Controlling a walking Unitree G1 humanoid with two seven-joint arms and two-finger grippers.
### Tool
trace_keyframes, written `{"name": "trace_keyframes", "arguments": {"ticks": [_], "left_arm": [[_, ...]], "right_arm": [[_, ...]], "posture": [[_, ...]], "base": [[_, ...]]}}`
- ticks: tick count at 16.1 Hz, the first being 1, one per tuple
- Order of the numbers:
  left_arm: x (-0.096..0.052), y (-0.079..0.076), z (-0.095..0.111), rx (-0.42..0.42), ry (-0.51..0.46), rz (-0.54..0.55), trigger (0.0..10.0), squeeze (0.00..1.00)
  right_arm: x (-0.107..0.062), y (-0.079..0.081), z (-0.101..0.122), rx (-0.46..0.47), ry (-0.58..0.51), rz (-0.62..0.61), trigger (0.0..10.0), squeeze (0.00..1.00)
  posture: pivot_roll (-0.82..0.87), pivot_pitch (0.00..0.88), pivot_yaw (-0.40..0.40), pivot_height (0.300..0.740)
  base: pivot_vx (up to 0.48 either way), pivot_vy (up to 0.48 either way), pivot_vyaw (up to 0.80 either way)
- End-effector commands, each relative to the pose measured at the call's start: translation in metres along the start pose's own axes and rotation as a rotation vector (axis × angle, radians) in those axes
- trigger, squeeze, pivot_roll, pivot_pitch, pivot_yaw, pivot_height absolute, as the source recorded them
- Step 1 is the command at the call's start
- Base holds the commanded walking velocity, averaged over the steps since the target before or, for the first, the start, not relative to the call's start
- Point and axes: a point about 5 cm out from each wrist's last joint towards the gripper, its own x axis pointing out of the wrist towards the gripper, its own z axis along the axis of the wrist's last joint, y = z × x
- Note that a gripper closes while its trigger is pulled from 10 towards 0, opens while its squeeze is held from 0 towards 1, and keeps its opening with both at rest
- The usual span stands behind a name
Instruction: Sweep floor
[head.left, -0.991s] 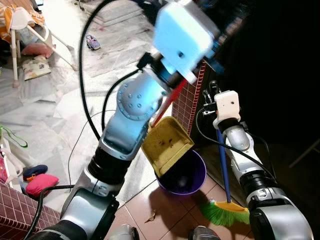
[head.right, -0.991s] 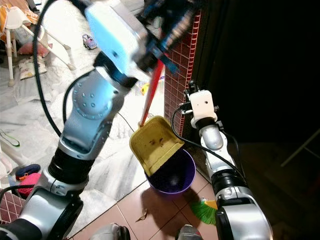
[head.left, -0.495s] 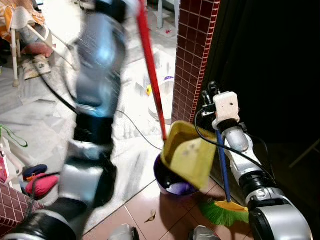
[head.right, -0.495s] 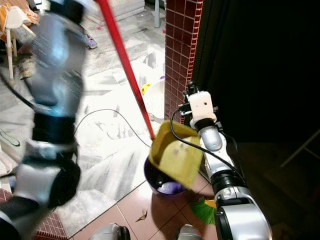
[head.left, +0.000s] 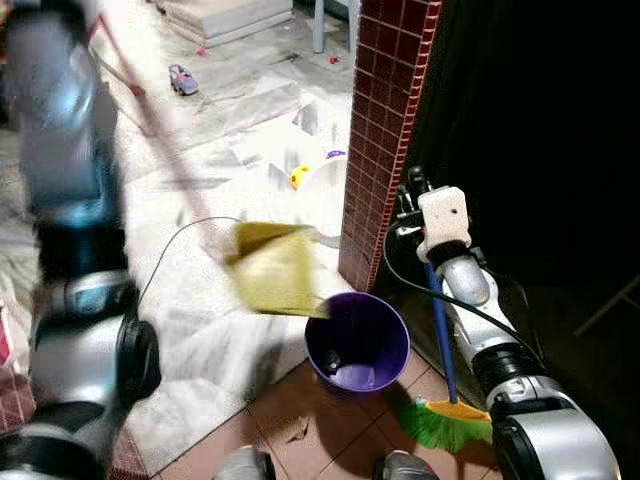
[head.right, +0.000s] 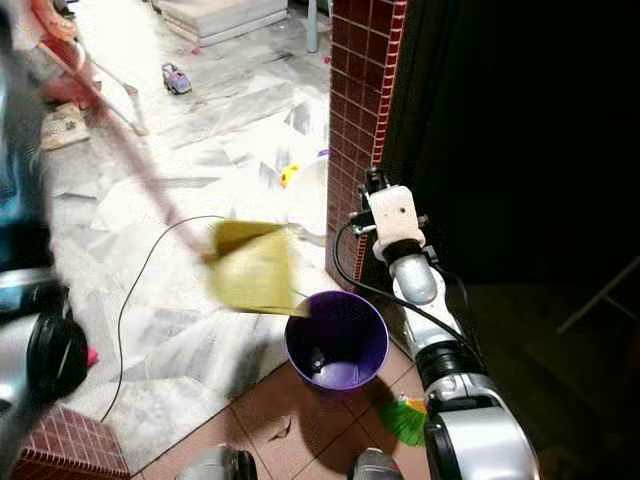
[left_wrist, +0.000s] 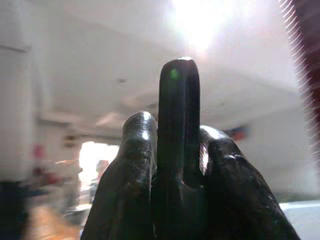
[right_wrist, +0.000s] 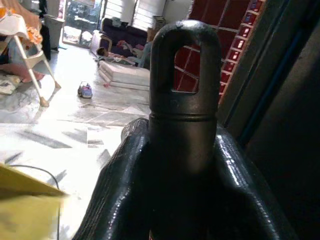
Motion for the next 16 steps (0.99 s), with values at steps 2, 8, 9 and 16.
{"name": "trace_keyframes", "arguments": {"ticks": [2,8,9,16], "left_arm": [[-0.014,0.005,0.006,0.06,-0.044,0.006,10.0,0.0],[-0.118,-0.019,-0.073,0.076,0.388,-0.016,10.0,0.0],[-0.129,-0.022,-0.08,0.058,0.441,-0.011,10.0,0.0],[-0.194,-0.026,-0.085,0.117,0.617,-0.062,10.0,0.0]], "right_arm": [[-0.002,-0.002,0.001,-0.007,-0.017,0.01,10.0,0.0],[-0.019,-0.01,-0.013,0.097,0.094,-0.071,10.0,0.0],[-0.022,-0.008,-0.014,0.1,0.098,-0.063,10.0,0.0],[-0.044,0.005,-0.009,0.128,0.098,0.004,10.0,0.0]], "posture": [[0.0,0.0,-0.005,0.74],[-0.01,0.0,-0.03,0.74],[-0.01,0.0,-0.031,0.74],[-0.04,0.0,0.012,0.74]], "base": [[0.0,0.0,0.0],[0.0,0.0,0.0],[0.0,0.0,0.0],[0.0,0.0,0.3]]}}
